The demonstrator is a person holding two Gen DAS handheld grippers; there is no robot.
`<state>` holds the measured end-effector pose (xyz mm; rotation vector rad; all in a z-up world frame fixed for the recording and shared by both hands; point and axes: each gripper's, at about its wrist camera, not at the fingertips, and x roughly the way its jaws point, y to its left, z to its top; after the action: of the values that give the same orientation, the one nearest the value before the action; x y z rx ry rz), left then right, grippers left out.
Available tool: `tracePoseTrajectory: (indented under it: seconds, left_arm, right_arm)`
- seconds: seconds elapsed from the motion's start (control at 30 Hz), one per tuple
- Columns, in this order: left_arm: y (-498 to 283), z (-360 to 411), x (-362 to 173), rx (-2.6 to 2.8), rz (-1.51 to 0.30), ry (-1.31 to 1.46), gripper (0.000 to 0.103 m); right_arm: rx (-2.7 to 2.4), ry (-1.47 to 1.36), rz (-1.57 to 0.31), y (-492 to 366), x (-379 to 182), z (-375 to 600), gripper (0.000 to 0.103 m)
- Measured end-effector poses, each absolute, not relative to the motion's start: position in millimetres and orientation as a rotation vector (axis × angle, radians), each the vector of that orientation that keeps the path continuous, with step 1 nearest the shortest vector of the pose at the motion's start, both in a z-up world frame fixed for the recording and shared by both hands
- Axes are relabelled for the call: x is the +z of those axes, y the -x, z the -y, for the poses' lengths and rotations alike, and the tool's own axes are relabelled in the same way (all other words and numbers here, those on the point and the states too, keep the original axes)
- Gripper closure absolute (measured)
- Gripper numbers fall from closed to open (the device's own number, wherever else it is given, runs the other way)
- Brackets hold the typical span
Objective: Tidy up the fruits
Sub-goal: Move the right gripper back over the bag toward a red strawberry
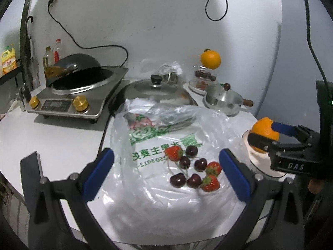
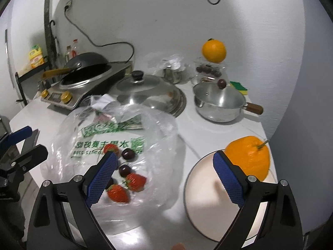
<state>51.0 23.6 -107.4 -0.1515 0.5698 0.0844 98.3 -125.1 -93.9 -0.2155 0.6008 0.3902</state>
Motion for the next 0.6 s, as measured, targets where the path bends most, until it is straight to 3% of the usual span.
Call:
tracePoseTrajectory:
  seconds: [0.1, 0.6]
  left_arm:
    - [-48, -28, -111, 0.089, -0.575, 0.158, 0.001]
    - [-44, -41, -126, 0.111, -0.61, 0.164, 0.001]
  right_arm:
    - [0.402, 0.229, -0.62, -97, -100, 116, 0.025]
    - [0.502, 0.262, -0.701, -101, -133, 80, 0.047]
